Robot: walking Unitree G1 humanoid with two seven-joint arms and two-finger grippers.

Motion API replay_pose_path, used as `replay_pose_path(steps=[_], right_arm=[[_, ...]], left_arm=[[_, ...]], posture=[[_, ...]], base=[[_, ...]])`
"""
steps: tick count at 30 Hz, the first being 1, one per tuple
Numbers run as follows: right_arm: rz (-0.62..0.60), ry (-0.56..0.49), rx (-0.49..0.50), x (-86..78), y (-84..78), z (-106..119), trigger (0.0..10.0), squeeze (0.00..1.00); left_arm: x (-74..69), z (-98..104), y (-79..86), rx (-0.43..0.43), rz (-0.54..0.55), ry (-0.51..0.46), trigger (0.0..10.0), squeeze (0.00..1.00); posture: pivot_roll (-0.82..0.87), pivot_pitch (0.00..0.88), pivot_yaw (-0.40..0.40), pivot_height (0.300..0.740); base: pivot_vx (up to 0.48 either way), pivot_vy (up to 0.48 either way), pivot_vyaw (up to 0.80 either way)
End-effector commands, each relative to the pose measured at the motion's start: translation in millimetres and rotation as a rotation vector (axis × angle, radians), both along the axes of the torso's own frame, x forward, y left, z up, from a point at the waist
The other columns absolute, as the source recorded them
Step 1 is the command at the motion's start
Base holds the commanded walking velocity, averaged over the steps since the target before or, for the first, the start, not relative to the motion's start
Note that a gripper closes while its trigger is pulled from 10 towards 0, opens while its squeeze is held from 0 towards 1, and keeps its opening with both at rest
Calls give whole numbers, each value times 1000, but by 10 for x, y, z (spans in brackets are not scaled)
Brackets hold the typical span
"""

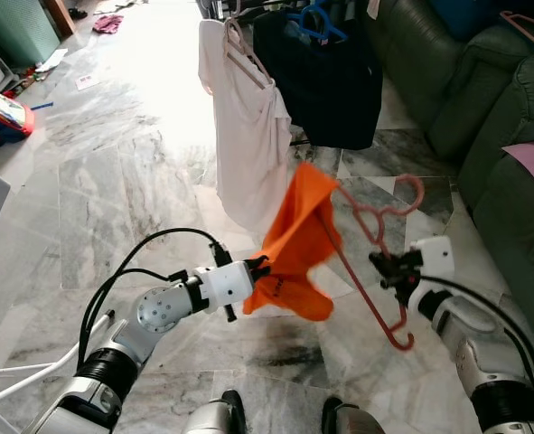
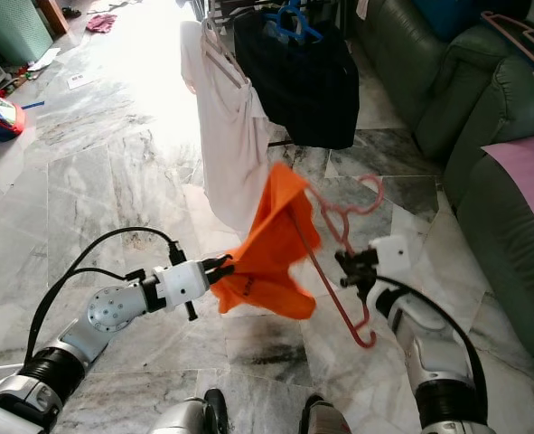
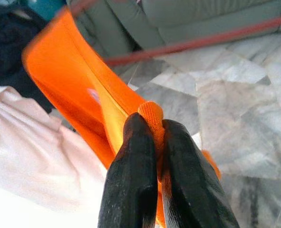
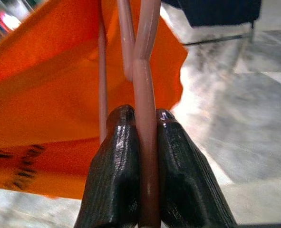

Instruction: Hang hanger

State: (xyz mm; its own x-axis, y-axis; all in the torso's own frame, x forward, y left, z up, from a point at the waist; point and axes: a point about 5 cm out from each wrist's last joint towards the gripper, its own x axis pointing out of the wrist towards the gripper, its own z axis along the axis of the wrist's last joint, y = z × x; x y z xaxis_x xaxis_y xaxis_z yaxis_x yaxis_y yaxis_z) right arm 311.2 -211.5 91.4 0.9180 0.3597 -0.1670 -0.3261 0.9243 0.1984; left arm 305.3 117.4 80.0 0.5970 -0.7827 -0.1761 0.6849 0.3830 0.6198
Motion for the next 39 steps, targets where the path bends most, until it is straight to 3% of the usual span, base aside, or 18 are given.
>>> replay_pose_path(steps=[1,3,8,12,13,15,19,20,24,26,33,34,35,36,39], right_arm=[[-43,-62,121,69,10,215,10000,0],[-57,-98,249,127,93,386,10000,0],[-52,-114,289,144,141,451,10000,0],[-61,-100,434,180,314,548,10000,0],[-116,-91,469,231,350,572,10000,0],[-204,-86,483,286,312,585,10000,0],[-385,-60,622,369,113,629,10000,0],[-390,-76,665,383,116,678,10000,0],[-421,-110,682,392,124,759,10000,0],[-551,-110,811,422,63,798,10000,0],[-464,-153,830,501,267,1048,10000,0],[-396,-136,789,518,371,1069,10000,0],[-289,-123,675,522,547,1082,10000,0],[-263,-119,648,519,602,1077,10000,0],[-271,-116,680,524,623,1076,10000,0]], left_arm=[[-34,-93,9,30,11,25,10000,0],[-87,-150,-83,20,-2,32,10000,0],[-114,-168,-129,15,-13,34,10000,0],[-122,-143,-280,-27,-12,-6,10000,0],[-103,-104,-337,-64,2,-23,10000,0],[-102,-88,-381,-82,-7,-25,10000,0],[-136,-135,-404,-83,-11,-12,10000,0],[-149,-161,-394,-76,-11,-5,10000,0],[-162,-185,-395,-74,-6,-3,10000,0],[-168,-207,-408,-71,0,2,10000,0],[-172,-215,-469,-78,-4,8,10000,0],[-176,-216,-482,-77,-9,8,10000,0],[-186,-219,-512,-81,-21,15,10000,0],[-191,-219,-526,-82,-28,17,10000,0],[-216,-220,-566,-86,-54,25,10000,0]], posture=[[-77,210,97,740],[-80,213,96,740],[-84,215,95,740],[-88,223,85,740],[-88,225,84,740],[-89,225,84,740],[-90,226,81,740],[-90,226,81,740],[-93,227,79,740],[-95,224,79,740],[-101,224,78,740],[-103,223,77,740],[-104,224,75,740],[-104,225,73,740],[-104,227,69,740]], base=[[0,0,0],[0,0,0],[0,0,0],[0,0,0],[0,0,0],[0,0,0],[0,0,0],[0,0,0],[0,0,0],[0,0,0],[0,0,0],[0,0,0],[0,0,0],[0,0,0],[0,0,0]])
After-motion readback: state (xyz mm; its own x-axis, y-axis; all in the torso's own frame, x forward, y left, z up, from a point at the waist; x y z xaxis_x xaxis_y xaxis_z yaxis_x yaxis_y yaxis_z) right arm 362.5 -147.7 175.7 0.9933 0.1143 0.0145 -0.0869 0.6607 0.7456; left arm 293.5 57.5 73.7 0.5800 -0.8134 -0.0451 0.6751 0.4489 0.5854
